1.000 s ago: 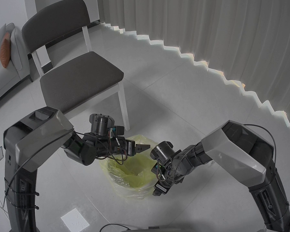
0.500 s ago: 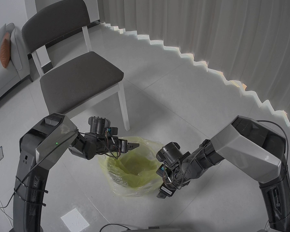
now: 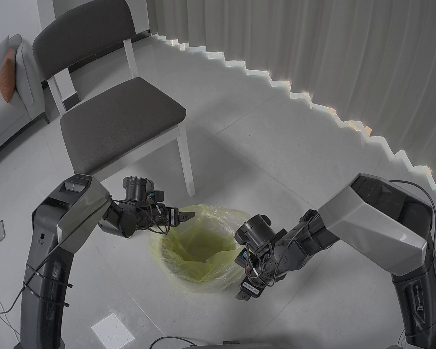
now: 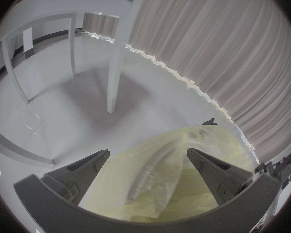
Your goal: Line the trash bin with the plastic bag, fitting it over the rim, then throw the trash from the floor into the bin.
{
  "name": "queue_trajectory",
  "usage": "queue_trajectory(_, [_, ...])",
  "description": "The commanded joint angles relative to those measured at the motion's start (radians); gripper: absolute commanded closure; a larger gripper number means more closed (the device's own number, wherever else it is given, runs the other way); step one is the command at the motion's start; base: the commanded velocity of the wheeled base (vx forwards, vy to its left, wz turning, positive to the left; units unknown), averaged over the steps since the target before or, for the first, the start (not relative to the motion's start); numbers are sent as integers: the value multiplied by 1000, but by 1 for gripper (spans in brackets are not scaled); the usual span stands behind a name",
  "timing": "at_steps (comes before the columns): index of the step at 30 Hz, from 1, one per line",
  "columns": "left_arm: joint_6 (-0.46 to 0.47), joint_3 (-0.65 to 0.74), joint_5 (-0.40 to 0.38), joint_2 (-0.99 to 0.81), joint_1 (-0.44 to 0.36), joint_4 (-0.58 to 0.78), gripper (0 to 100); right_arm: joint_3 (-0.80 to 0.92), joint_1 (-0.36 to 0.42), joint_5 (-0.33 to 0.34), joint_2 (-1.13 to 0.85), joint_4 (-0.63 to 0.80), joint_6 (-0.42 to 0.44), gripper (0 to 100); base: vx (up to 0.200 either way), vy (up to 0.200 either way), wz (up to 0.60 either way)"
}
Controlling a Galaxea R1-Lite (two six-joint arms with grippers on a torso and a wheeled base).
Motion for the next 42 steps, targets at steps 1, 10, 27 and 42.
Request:
queue_trajectory(1, [0,-44,20,68,-6,10,0,0,-1,1,-3,-1,0,0,0,0,0])
queue_trajectory(10, [-6,11,19,-5,-7,10,0,0,-20,7,-65,-1,0,0,0,0,0])
queue_trajectory(27, [-12,356,12,-239,-4,-143,0,-146,59,-85,55,-313,61,0,0,0,0])
queue_trajectory(42, [-17,514,16,-265,-21,-298,0,-205,69,-115,147,-293,49,0,0,0,0])
